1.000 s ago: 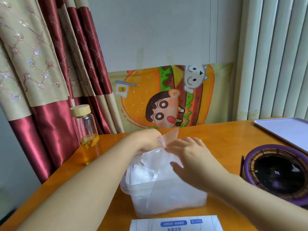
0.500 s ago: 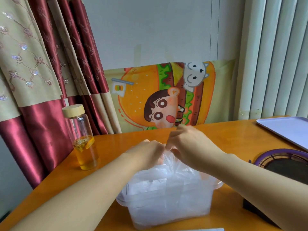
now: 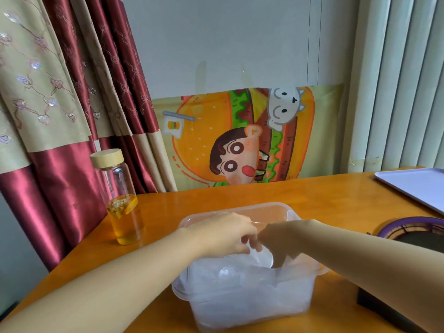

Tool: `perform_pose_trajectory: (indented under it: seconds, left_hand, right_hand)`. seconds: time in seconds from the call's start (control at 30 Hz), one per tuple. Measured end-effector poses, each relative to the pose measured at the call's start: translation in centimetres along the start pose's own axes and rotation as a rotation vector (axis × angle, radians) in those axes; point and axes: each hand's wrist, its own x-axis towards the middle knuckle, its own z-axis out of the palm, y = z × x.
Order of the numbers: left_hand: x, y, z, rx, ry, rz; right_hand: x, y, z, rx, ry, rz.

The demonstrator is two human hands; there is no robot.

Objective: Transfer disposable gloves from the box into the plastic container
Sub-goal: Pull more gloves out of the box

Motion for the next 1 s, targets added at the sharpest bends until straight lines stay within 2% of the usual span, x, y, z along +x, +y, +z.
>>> perform_pose_trajectory:
  seconds: [0.03, 0.1, 0.17, 0.27, 0.4, 0.47, 0.5, 0.57, 0.6, 0.67, 0.8, 0.9, 1.0]
  left_hand:
    - [0.0, 0.0, 0.0, -0.130, -0.108, -0.072]
    - [-0.1, 0.0, 0.0, -0.200, -0.315, -0.187]
    - [-0.2, 0.1, 0.3, -0.097, -0.477, -0.250]
    - [-0.1, 0.1, 1.3, 0.045, -0.596, -0.295]
    - [-0.1, 0.0, 3.0, 0.161, -0.666, -0.307]
    - [0.0, -0.3, 3.6, 0.158, -0.667, -0.317]
    - [0.0, -0.3, 3.7, 0.140, -0.648, -0.327]
    - [-0.1, -0.3, 3.7, 0.104, -0.588, -0.362]
    - [-0.1, -0.2, 3.7, 0.107, -0.583, -0.360]
    - [0.0, -0.1, 3.7, 0.107, -0.635, -0.361]
    - [-0.1, 0.0, 3.3, 0.183, -0.678, -0.374]
    - [-0.3, 0.3, 3.0, 0.230, -0.714, -0.360]
    - [-0.4, 0.2, 2.9, 0.228, -0.733, -0.355]
  right_hand:
    - [0.1, 0.0, 0.0, -0.016, -0.005, 0.007]
    - [0.2, -0.1, 0.1, -0.043, -0.011, 0.043]
    - [0.6, -0.4, 0.4, -0.089, -0.035, 0.066]
    - [0.9, -0.6, 0.9, -0.191, -0.066, 0.094]
    - [0.3, -0.7, 0.9, -0.355, -0.015, 0.149]
    - [-0.4, -0.7, 0.5, -0.413, 0.126, 0.127]
    - [-0.5, -0.8, 0.2, -0.394, 0.213, 0.084]
    - [-0.8, -1.1, -0.5, -0.180, 0.313, 0.005]
    - [-0.7, -1.3, -0.6, -0.048, 0.294, -0.022]
    - [-0.1, -1.3, -0.5, 0.069, 0.157, -0.067]
    - [2.4, -1.0, 1.5, -0.036, -0.141, -0.012]
    - [3.4, -0.7, 2.3, -0.101, -0.162, 0.016]
    - [3.7, -0.4, 2.4, -0.013, -0.148, 0.008]
